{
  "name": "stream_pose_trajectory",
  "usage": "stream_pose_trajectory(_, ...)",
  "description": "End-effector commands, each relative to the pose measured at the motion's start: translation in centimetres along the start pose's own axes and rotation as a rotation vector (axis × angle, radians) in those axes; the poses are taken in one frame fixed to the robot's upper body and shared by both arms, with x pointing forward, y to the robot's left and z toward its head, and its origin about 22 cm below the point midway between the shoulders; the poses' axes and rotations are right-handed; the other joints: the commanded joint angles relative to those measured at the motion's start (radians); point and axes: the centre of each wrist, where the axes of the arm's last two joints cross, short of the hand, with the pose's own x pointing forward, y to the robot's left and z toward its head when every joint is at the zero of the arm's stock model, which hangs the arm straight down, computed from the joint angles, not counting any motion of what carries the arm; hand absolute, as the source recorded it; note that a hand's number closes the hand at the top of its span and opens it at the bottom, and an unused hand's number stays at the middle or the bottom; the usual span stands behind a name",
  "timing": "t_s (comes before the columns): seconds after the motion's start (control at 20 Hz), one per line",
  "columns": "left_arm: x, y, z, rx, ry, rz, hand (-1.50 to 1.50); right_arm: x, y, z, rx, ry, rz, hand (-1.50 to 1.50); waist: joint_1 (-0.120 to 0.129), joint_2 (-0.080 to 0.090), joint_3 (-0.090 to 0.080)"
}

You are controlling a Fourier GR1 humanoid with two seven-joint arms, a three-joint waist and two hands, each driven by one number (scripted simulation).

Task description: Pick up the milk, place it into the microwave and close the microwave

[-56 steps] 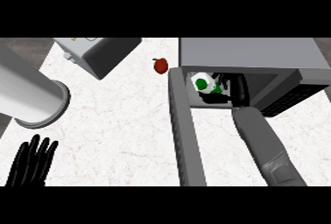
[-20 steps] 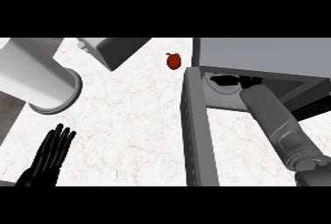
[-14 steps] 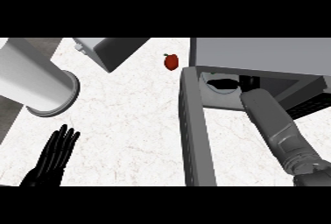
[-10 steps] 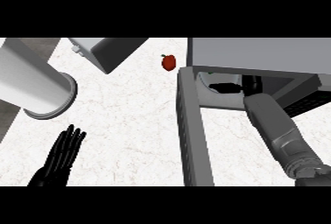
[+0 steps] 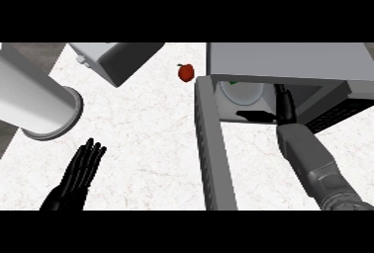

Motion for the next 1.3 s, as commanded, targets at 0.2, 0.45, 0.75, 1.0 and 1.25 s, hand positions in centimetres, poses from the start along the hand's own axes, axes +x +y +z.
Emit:
stream_pose_trajectory(0.2,-0.7,-0.6,0.9,-0.007,0.034,0.010,-1.50,-2.9,-0.3,4.3,0.088,0.023,-0.206,-1.50,-0.028,-0.012,-0.001)
stream_pose_trajectory(0.45,0.5,-2.3,-1.6,-0.011,-0.003,-0.006,-1.50,-4.7,0.9,8.7,0.102,0.034,-0.248,-1.50,-0.039,-0.014,-0.001)
stream_pose_trajectory(0.75,-1.1,-0.4,-0.9,-0.026,0.013,0.064,-1.50,-5.8,0.9,11.6,0.084,0.035,-0.478,-1.50,-0.061,-0.023,-0.003)
stream_pose_trajectory(1.0,0.1,-0.7,-0.8,-0.165,0.105,0.019,1.50,-7.7,-3.5,13.6,0.107,0.009,-0.552,-1.50,-0.068,-0.027,-0.003)
stream_pose_trajectory(1.25,-1.3,-0.4,-2.5,-0.170,0.124,-0.090,1.50,-7.4,-5.1,14.1,0.119,-0.016,-0.601,-1.50,-0.087,-0.031,-0.005)
